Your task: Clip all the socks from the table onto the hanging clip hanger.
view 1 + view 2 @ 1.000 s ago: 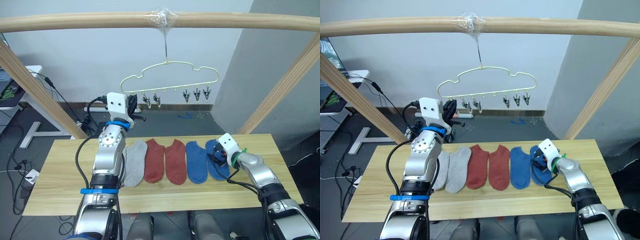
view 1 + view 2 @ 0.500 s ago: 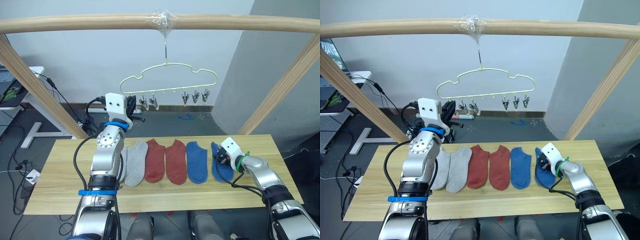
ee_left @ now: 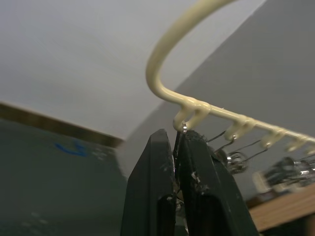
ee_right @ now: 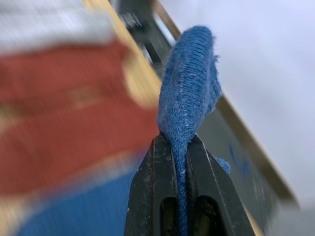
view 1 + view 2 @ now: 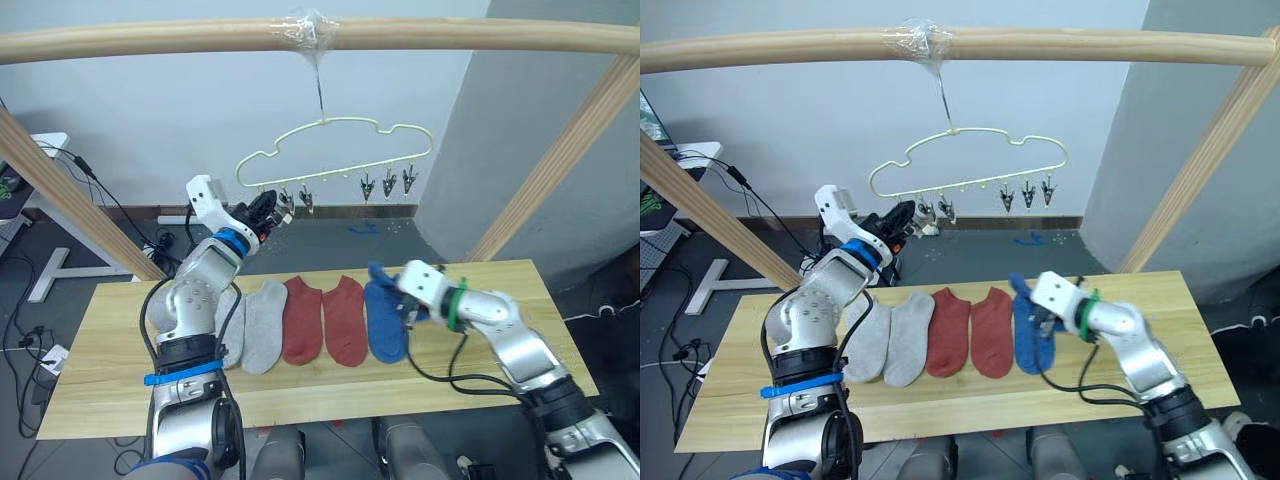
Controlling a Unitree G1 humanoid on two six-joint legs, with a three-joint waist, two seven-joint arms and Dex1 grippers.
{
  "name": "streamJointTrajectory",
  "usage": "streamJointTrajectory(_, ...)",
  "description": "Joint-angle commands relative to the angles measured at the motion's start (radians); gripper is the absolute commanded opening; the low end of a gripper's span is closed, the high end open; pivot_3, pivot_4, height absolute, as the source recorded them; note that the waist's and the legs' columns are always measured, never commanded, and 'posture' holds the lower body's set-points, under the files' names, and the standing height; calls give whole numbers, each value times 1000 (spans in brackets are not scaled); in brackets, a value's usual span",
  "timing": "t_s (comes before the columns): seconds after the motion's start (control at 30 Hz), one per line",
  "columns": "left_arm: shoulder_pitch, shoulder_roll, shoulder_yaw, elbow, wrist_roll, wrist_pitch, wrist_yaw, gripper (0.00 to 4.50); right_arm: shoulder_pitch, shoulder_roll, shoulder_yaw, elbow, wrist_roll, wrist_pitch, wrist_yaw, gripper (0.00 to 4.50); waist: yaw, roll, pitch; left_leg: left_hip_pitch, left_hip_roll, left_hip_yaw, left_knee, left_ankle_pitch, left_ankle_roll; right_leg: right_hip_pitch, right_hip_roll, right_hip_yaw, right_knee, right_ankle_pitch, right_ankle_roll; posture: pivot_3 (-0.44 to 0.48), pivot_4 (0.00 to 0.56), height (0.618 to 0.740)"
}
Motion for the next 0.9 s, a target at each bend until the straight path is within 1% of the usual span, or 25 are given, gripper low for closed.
streamJointTrajectory(0.03,9,-4,51,-29,-111,81,66,0,-50,55,46,-12,-51,8,-40,58,7,0,0,-1,0,0,0,1,-2,0,0,0,-1,0,0,69,233,740)
streamJointTrajectory(0.13,17,-2,44,-54,-156,102,84,0,-81,104,73,30,-69,8,-60,58,19,-1,0,-1,0,0,0,2,-5,-1,-1,0,-1,0,0,69,233,740)
streamJointTrajectory(0.17,20,-2,38,-64,-166,106,88,0,-83,116,72,40,-69,11,-65,58,24,-1,0,-1,-1,0,0,2,-5,-1,-1,0,-1,0,0,78,222,740)
streamJointTrajectory(0.2,23,-1,32,-70,-173,108,91,0,-84,122,71,46,-69,13,-68,58,25,-1,0,-2,0,0,0,3,-5,-1,-1,0,-1,0,0,78,222,740)
streamJointTrajectory(0.33,62,3,-11,-116,-175,123,96,0,-164,151,78,117,-131,-20,-125,58,25,-1,0,-4,-1,0,0,3,-6,-3,-1,0,-1,0,0,87,212,740)
streamJointTrajectory(0.4,78,10,-32,-136,-173,123,88,0,-190,133,91,133,-179,-54,-144,58,26,-1,0,-5,0,0,0,4,-7,-5,-1,0,-1,2,-3,87,212,740)
streamJointTrajectory(0.63,117,7,-53,-158,-186,108,90,0,-212,148,94,98,-201,-66,-137,58,26,-1,0,-6,0,0,0,4,-7,-6,-1,0,-1,2,-3,86,213,740)
streamJointTrajectory(0.9,102,15,-59,-140,-188,89,87,0,-226,158,102,91,-214,-69,-123,58,26,-1,0,-7,0,0,0,4,-7,-6,-1,-1,-1,2,-3,86,213,740)
